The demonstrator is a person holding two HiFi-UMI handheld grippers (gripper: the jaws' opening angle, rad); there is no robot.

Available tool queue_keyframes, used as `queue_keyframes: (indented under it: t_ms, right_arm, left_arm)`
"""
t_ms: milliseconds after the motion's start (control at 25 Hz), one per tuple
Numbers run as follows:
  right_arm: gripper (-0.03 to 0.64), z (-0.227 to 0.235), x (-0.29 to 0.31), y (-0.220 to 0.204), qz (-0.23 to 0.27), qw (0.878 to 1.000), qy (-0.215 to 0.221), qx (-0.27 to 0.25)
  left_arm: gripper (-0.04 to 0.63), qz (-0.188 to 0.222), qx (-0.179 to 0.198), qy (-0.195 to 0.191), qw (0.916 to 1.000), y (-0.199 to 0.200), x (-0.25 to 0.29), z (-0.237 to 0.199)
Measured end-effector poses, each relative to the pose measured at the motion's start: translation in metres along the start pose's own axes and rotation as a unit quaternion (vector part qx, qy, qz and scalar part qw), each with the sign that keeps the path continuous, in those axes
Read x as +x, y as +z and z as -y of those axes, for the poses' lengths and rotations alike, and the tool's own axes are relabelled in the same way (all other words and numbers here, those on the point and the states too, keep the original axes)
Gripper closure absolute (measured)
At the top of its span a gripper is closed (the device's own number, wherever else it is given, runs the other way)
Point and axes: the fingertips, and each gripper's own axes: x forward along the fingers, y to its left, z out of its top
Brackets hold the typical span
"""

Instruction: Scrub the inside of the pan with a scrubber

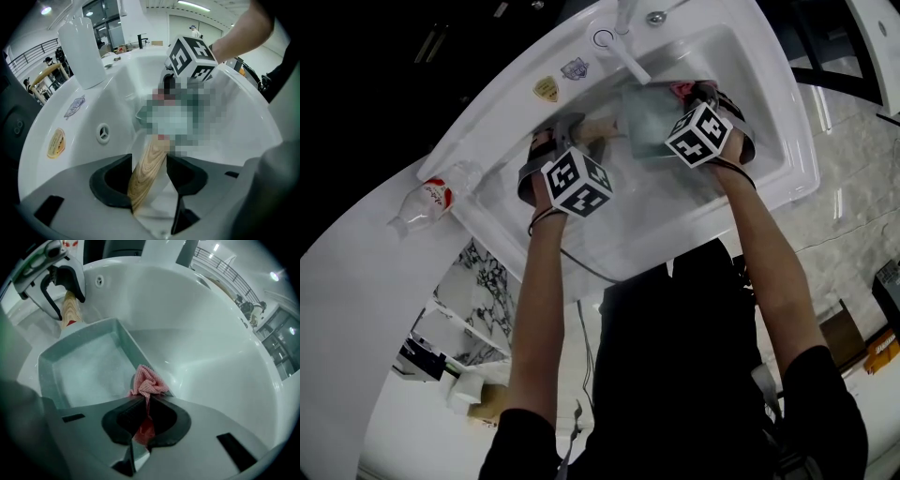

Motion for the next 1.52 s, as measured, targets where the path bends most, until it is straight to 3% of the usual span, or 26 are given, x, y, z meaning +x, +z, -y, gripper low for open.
queue_keyframes:
  t_ms: [120,360,600,760,960,1120,1280,1520]
  right_arm:
    - [0.577,-0.008,-0.005,-0.013,-0.016,0.999,0.035,0.011]
    - [0.577,-0.040,-0.019,-0.036,-0.061,0.989,0.130,-0.034]
    - [0.575,-0.074,-0.032,-0.056,-0.122,0.964,0.228,-0.062]
    - [0.577,-0.086,-0.037,-0.059,-0.134,0.951,0.273,-0.061]
    - [0.575,-0.106,-0.044,-0.045,-0.102,0.937,0.332,-0.038]
    - [0.577,-0.119,-0.047,-0.019,-0.049,0.926,0.372,0.039]
    - [0.575,-0.138,-0.049,0.015,0.019,0.905,0.410,0.113]
    - [0.575,-0.133,-0.041,0.054,0.100,0.883,0.415,0.194]
  left_arm:
    - [0.365,-0.010,0.015,0.004,0.9998,-0.002,0.002,0.003]
    - [0.362,-0.022,0.023,0.013,0.9994,-0.003,0.004,0.003]
    - [0.362,-0.020,0.026,0.016,0.9993,-0.003,0.004,0.003]
    - [0.362,-0.018,0.026,0.015,0.9994,-0.003,0.004,0.003]
    - [0.362,-0.019,0.028,0.015,0.9993,-0.003,0.003,0.003]
    - [0.362,-0.017,0.029,0.015,0.9993,-0.002,0.004,0.003]
    - [0.362,-0.019,0.029,0.016,0.9993,-0.003,0.003,0.003]
    - [0.362,-0.019,0.030,0.012,0.9993,-0.003,0.004,0.003]
